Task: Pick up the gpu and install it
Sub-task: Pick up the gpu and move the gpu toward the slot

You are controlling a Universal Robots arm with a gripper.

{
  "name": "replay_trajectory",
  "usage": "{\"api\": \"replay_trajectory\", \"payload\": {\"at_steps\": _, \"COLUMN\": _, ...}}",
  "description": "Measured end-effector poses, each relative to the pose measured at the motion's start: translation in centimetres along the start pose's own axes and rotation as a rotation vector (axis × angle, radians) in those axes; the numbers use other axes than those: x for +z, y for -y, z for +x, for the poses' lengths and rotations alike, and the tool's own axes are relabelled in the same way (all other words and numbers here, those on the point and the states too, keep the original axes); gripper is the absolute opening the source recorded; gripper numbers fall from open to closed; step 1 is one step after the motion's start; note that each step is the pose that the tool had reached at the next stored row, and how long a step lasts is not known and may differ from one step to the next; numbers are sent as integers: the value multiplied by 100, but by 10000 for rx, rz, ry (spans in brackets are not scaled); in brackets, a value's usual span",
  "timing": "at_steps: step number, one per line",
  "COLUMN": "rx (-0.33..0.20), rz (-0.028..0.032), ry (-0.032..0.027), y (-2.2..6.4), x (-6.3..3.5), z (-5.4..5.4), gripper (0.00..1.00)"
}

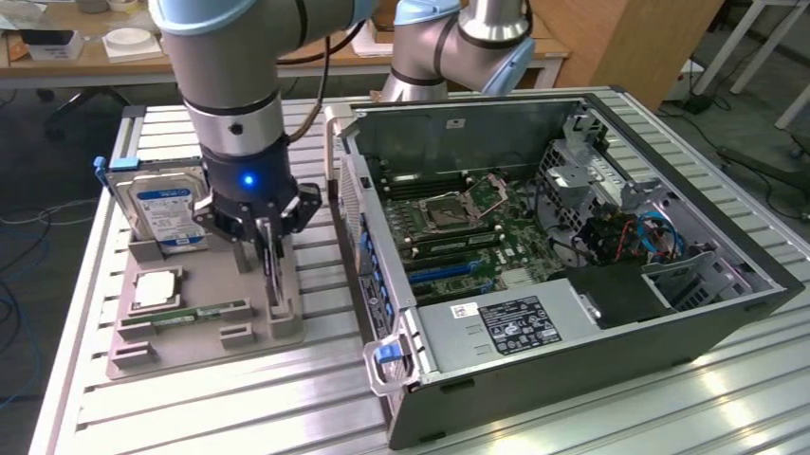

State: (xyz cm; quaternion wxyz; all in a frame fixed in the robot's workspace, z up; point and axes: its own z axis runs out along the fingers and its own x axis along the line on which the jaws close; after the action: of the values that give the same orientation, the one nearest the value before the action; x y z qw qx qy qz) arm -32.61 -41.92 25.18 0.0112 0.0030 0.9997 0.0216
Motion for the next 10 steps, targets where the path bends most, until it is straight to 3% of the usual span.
{"api": "replay_trajectory", "payload": {"at_steps": 10, "rx": 0, "rz": 0, "ry": 0, "y": -12, "x": -283, "z": -6, "gripper": 27}}
